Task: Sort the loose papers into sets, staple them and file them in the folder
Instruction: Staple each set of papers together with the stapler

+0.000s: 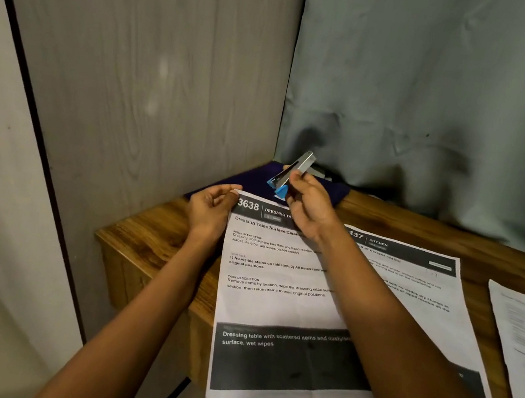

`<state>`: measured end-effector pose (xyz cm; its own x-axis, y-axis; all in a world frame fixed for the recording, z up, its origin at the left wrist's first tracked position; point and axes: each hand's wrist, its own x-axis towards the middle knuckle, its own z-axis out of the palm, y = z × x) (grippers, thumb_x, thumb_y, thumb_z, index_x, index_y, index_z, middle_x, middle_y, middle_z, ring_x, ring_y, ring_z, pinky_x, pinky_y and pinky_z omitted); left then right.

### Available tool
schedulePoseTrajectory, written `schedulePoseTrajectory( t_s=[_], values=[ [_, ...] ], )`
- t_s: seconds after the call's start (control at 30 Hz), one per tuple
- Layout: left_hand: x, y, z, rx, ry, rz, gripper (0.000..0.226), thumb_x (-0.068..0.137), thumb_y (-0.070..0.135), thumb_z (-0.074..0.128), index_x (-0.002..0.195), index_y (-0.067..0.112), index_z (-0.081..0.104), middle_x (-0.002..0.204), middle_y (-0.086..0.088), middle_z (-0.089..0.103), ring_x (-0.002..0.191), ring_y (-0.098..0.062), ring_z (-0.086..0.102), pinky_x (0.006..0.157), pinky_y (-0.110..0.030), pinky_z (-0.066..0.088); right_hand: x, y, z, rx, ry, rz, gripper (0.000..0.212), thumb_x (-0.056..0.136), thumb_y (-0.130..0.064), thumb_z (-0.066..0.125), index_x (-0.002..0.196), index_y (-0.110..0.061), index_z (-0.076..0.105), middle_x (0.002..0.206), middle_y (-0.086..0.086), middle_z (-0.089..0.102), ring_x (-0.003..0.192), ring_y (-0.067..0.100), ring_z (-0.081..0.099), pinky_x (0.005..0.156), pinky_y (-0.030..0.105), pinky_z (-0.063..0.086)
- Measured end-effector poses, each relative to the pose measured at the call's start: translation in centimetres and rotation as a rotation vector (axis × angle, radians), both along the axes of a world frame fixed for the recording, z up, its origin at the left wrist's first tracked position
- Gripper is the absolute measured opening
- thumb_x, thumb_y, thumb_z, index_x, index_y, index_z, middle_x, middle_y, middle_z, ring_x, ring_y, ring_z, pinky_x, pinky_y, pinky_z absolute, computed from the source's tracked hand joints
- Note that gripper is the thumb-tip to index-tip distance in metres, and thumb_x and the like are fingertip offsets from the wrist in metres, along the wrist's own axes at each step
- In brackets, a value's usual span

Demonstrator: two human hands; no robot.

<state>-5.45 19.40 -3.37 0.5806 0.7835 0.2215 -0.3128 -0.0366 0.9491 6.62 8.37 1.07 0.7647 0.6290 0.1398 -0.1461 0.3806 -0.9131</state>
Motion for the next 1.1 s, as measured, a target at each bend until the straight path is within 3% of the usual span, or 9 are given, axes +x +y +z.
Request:
schedulePoseTrajectory(
  t_s=[0.13, 0.23, 0.3, 0.43, 0.53, 0.6, 0.7, 0.9, 1.1],
  values=[
    [0.2, -0.1, 0.1, 0.028, -0.011, 0.036, 0.012, 0.092, 0.013, 0.060, 0.101, 0.013, 0.069, 0.096, -0.011, 0.071, 0.089, -0.024, 0.070, 0.074, -0.036, 0.059, -0.6, 0.0, 0.5, -0.121, -0.082, 0.089, 0.025, 0.097, -0.003, 0.047, 0.120, 0.001, 0.056, 0.104, 0.010, 0.063, 0.102, 0.022, 0.060, 0.095, 0.033, 0.050],
    [0.2, -0.3, 0.0, 0.061, -0.043, 0.062, 0.011, 0.091, 0.011, 0.061, 0.094, 0.018, 0.069, 0.094, -0.009, 0.072, 0.089, -0.023, 0.070, 0.075, -0.035, 0.058, -1.0, 0.2, 1.4, -0.180, -0.174, 0.108, 0.028, 0.096, -0.001, 0.049, 0.123, -0.002, 0.054, 0.095, 0.007, 0.063, 0.090, 0.017, 0.062, 0.088, 0.031, 0.052],
    [0.1, -0.5, -0.1, 0.084, -0.059, 0.077, 0.012, 0.091, 0.011, 0.061, 0.093, 0.019, 0.069, 0.094, -0.007, 0.072, 0.088, -0.020, 0.070, 0.074, -0.034, 0.058, -1.0, 0.4, 2.0, -0.258, -0.251, 0.104, 0.027, 0.095, -0.004, 0.052, 0.122, -0.002, 0.055, 0.093, 0.006, 0.064, 0.085, 0.015, 0.063, 0.085, 0.030, 0.053],
    [-0.2, -0.9, 0.0, 0.104, -0.099, 0.089, 0.011, 0.091, 0.010, 0.060, 0.097, 0.015, 0.068, 0.091, -0.002, 0.071, 0.082, -0.011, 0.069, 0.067, -0.023, 0.057, -0.9, 1.2, 2.8, -0.428, -0.447, 0.050, 0.023, 0.092, -0.013, 0.060, 0.113, -0.004, 0.061, 0.096, 0.003, 0.068, 0.091, 0.012, 0.063, 0.093, 0.029, 0.046],
    [-0.1, -1.0, 0.1, 0.090, -0.103, 0.096, 0.011, 0.091, 0.010, 0.061, 0.099, 0.013, 0.068, 0.092, -0.003, 0.071, 0.081, -0.009, 0.069, 0.066, -0.022, 0.056, -1.1, 1.9, 3.1, -0.477, -0.445, 0.057, 0.007, 0.091, -0.015, 0.062, 0.095, -0.010, 0.065, 0.087, 0.000, 0.068, 0.084, 0.009, 0.063, 0.088, 0.027, 0.047],
    [-0.1, -0.9, 0.1, 0.093, -0.106, 0.114, 0.012, 0.090, 0.010, 0.062, 0.098, 0.015, 0.069, 0.092, -0.002, 0.071, 0.082, -0.009, 0.069, 0.066, -0.022, 0.056, -1.3, 2.2, 3.3, -0.488, -0.425, 0.062, 0.006, 0.091, -0.014, 0.062, 0.086, -0.012, 0.063, 0.081, -0.001, 0.067, 0.077, 0.007, 0.062, 0.074, 0.020, 0.047],
    [-0.2, -0.9, 0.0, 0.103, -0.107, 0.124, 0.011, 0.089, 0.010, 0.063, 0.097, 0.016, 0.070, 0.093, -0.001, 0.071, 0.083, -0.008, 0.068, 0.066, -0.021, 0.056, -1.8, 2.1, 3.5, -0.539, -0.437, 0.056, 0.011, 0.093, -0.014, 0.059, 0.096, -0.005, 0.064, 0.080, -0.002, 0.065, 0.072, 0.003, 0.060, 0.056, 0.012, 0.044],
    [0.0, -0.8, 0.0, 0.107, -0.105, 0.131, 0.013, 0.089, 0.008, 0.063, 0.099, 0.012, 0.070, 0.090, 0.000, 0.070, 0.081, -0.008, 0.068, 0.066, -0.020, 0.055, -1.7, 2.3, 3.4, -0.564, -0.438, 0.038, 0.010, 0.093, -0.018, 0.059, 0.083, -0.015, 0.060, 0.094, 0.001, 0.065, 0.078, 0.003, 0.057, 0.060, 0.015, 0.038],
    [-0.2, -0.9, 0.1, 0.129, -0.086, 0.134, 0.013, 0.089, 0.009, 0.063, 0.098, 0.015, 0.070, 0.090, 0.003, 0.070, 0.080, -0.005, 0.067, 0.065, -0.018, 0.055, -1.3, 2.4, 3.3, -0.597, -0.449, 0.052, 0.018, 0.093, -0.023, 0.060, 0.098, -0.005, 0.063, 0.098, 0.004, 0.066, 0.080, 0.006, 0.058, 0.061, 0.019, 0.037]
  ],
)
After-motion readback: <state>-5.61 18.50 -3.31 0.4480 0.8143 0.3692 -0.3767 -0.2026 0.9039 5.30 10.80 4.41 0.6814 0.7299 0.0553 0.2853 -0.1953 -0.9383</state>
